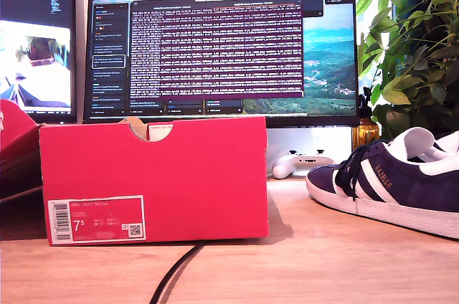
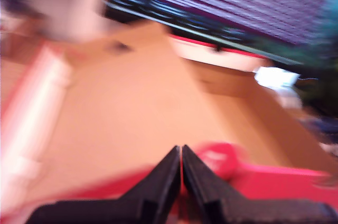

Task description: Pack the blue shoes by picking the first shoe and placing it inside the red shoebox, left side, then picking and rotating the second shoe and placing it in the shoebox

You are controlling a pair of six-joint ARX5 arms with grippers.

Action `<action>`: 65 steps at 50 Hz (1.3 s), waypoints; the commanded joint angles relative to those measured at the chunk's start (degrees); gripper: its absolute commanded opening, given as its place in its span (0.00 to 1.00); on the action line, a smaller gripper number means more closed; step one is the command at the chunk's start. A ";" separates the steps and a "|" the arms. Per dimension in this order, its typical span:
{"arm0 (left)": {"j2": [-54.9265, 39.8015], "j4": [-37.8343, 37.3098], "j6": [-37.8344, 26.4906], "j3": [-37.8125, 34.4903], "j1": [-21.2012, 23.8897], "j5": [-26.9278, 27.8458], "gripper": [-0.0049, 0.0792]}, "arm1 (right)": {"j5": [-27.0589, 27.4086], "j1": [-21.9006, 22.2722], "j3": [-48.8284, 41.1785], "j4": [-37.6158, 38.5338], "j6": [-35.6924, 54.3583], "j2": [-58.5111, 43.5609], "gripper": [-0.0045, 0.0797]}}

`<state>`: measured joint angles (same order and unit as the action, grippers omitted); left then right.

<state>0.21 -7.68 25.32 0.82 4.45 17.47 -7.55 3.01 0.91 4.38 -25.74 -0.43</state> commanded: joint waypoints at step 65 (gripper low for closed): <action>-62.49 52.00 7.32 -1.49 13.88 -1.42 0.03 | -3.93 -0.02 43.85 -35.54 21.79 -44.22 0.04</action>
<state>-60.36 41.87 32.08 0.34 17.61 15.99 -11.44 3.01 42.96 -28.91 -5.06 -43.55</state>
